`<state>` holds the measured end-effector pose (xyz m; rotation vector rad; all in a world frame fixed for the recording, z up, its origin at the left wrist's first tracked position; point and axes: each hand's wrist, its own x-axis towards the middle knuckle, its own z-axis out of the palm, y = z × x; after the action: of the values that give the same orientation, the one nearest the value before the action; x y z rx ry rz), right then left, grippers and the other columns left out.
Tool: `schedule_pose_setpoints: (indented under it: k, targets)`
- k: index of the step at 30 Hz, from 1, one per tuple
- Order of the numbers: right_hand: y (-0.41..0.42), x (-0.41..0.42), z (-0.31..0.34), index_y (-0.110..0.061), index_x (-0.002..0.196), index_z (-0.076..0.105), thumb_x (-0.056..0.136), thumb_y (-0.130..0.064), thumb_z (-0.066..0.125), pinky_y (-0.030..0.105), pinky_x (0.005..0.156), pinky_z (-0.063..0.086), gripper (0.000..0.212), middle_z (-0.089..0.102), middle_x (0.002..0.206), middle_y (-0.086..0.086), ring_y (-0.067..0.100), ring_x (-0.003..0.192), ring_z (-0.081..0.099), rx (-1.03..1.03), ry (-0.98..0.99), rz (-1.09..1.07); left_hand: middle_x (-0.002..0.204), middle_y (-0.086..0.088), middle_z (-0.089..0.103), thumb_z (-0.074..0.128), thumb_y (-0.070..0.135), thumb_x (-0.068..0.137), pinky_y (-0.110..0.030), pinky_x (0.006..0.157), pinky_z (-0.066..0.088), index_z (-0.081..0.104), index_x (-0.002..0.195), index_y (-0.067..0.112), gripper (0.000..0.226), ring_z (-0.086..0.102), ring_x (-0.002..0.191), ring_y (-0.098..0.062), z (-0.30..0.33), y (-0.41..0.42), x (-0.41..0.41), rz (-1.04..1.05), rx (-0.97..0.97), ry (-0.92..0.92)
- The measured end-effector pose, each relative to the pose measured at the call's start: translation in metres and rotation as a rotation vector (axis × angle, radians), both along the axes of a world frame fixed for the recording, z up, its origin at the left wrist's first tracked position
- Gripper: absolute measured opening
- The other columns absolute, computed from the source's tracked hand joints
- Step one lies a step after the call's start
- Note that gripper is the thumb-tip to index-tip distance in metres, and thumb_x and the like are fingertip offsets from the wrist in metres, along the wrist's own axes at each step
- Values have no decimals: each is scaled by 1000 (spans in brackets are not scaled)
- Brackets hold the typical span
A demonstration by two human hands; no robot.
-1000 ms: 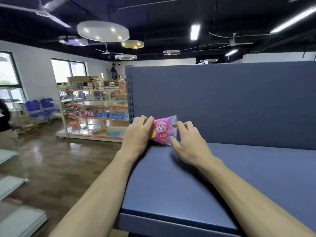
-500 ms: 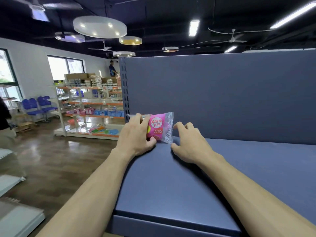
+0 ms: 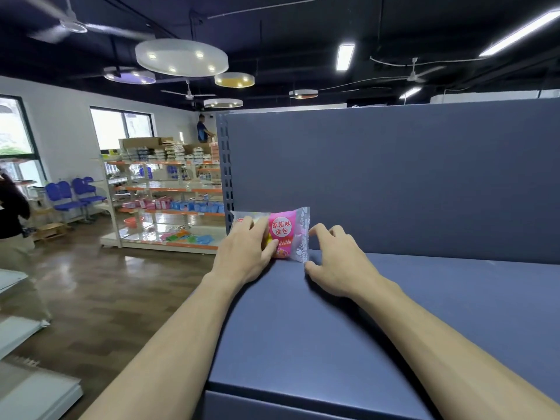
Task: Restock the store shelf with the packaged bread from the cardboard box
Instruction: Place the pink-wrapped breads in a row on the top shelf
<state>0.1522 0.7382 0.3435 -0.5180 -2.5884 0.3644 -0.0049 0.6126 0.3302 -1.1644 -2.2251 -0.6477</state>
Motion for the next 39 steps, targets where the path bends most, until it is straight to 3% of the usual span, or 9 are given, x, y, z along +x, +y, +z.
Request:
schedule_pose_setpoints:
  k: [10, 14, 20, 25, 31, 34, 39]
  targets:
    - [1, 1, 3, -19, 128, 42, 91, -32, 55, 41, 90, 45, 42, 43, 117, 6, 29, 109, 45, 36, 27, 6, 102, -3, 48, 60, 55, 88, -37, 82, 47, 51, 117, 18, 48, 49, 104, -26, 6, -1, 5, -4, 6, -52]
    - [-1, 8, 4, -16, 128, 42, 90, -30, 56, 43, 89, 45, 43, 44, 121, 10, 33, 111, 46, 39, -3, -26, 115, -12, 50, 60, 59, 86, -43, 82, 47, 50, 122, 12, 60, 49, 110, -32, 15, -13, 28, 108, -143, 31]
    - [-4, 20, 8, -14, 129, 42, 89, -22, 55, 40, 82, 46, 42, 45, 119, 8, 30, 107, 48, 19, 47, -54, 117, -11, 51, 57, 31, 85, -44, 79, 45, 51, 114, 14, 35, 51, 108, -33, 30, -49, 74, 70, -328, 309]
    - [-23, 40, 29, -14, 123, 48, 90, -24, 56, 36, 72, 44, 35, 50, 116, 6, 28, 102, 53, 72, 182, -45, 130, -7, 46, 53, 31, 91, -43, 86, 42, 49, 121, 18, 33, 47, 119, -28, 42, -86, 113, 62, -364, 279]
    - [-71, 115, 31, -24, 125, 45, 91, -33, 55, 40, 79, 52, 37, 53, 115, 0, 23, 105, 57, 118, 118, 78, 105, -5, 55, 59, 23, 85, -41, 76, 45, 58, 105, 15, 21, 56, 93, -28, 36, -117, 165, -6, -177, 184]
    - [-90, 171, 9, -27, 131, 43, 92, -37, 56, 40, 79, 52, 43, 53, 118, -4, 20, 103, 58, 174, 116, 106, 95, -6, 59, 55, 17, 83, -41, 65, 50, 61, 98, 11, 17, 59, 80, -29, 8, -135, 207, -213, -136, 305]
    - [-113, 246, -29, -26, 133, 49, 91, -37, 59, 35, 72, 53, 45, 58, 121, -9, 17, 96, 62, 267, 191, 111, 96, -6, 59, 52, 13, 85, -36, 69, 49, 64, 95, 10, 15, 56, 81, -26, -32, -150, 254, -384, -192, 436]
